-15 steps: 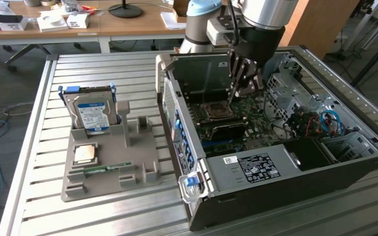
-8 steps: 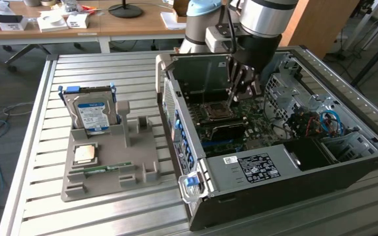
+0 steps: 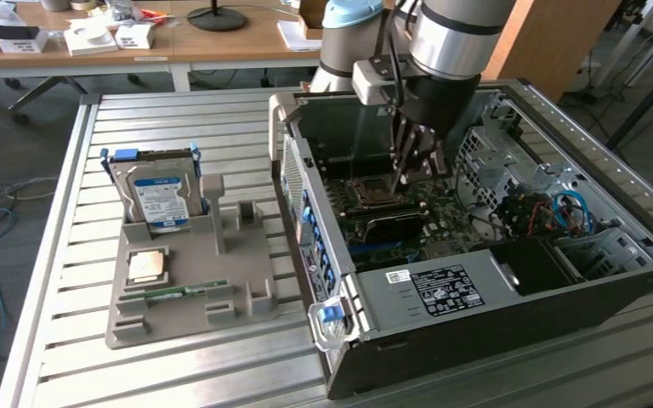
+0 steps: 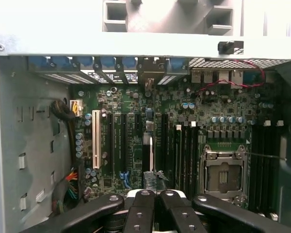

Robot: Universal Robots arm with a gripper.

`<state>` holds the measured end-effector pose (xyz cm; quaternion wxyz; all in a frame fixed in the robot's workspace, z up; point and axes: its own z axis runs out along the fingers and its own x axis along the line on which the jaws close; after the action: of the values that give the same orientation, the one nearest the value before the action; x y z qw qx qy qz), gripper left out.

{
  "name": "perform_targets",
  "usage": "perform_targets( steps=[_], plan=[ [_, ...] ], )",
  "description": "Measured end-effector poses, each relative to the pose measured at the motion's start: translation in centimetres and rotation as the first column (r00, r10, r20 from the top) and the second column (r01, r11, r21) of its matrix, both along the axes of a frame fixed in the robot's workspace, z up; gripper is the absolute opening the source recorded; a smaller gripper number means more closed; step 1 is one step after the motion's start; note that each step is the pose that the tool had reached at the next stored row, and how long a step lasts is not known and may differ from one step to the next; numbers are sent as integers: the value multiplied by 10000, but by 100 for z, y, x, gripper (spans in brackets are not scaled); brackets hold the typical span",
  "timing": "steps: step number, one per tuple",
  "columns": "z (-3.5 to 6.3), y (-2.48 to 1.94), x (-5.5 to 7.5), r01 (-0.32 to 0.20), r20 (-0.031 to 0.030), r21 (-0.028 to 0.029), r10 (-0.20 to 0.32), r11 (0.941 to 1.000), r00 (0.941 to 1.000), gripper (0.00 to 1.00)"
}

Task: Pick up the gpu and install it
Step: 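Press down on the gpu until it lock into place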

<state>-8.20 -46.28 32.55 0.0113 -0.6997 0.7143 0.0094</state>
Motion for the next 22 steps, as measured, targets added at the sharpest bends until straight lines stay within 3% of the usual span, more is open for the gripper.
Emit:
perform_targets(
  steps=[17,22],
  plan=[
    [-306,0,0,1,0,-1,-1,10000,10000,11],
    [-312,1,-2,2,-1,-2,-2,10000,10000,11]
  ],
)
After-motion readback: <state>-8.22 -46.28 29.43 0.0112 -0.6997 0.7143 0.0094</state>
